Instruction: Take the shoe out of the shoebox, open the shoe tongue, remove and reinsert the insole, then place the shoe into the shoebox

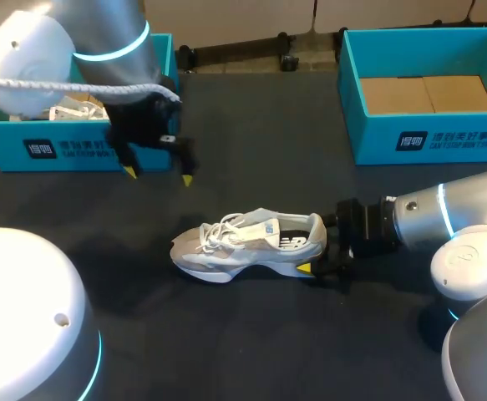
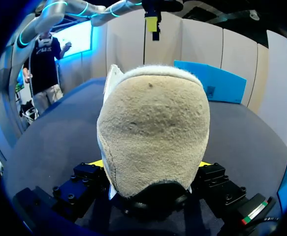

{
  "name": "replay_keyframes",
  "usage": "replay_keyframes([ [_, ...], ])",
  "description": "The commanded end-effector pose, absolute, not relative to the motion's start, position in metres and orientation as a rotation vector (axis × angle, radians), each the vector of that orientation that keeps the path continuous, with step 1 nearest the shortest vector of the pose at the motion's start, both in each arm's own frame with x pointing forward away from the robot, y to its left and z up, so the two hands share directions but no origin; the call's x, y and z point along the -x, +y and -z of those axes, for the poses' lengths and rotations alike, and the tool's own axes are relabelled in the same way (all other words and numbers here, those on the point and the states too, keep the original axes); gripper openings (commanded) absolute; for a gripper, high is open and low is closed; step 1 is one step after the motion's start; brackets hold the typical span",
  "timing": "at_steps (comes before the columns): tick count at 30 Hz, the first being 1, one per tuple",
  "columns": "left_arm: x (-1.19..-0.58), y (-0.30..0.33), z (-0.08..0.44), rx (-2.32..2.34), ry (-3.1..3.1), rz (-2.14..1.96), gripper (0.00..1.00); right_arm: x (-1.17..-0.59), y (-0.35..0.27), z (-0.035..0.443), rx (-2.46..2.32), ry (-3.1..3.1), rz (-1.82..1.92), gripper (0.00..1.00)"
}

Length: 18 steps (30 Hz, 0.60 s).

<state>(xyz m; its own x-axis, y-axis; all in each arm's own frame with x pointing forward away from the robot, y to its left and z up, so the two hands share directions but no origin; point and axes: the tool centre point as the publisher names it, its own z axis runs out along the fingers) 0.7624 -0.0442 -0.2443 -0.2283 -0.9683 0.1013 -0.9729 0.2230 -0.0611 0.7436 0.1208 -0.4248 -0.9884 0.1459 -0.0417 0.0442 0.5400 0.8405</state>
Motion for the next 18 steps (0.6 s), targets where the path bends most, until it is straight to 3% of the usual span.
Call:
replay_keyframes([
  [1, -0.754, -0.064, 0.256, -2.075, -2.298, -0.186, 1.0, -0.743, 0.123, 0.426, -0.166, 2.661, -1.445, 0.0],
  [18, -0.738, -0.14, 0.278, -2.036, -2.331, -0.139, 1.0, -0.743, 0.123, 0.426, -0.166, 2.661, -1.445, 0.0],
])
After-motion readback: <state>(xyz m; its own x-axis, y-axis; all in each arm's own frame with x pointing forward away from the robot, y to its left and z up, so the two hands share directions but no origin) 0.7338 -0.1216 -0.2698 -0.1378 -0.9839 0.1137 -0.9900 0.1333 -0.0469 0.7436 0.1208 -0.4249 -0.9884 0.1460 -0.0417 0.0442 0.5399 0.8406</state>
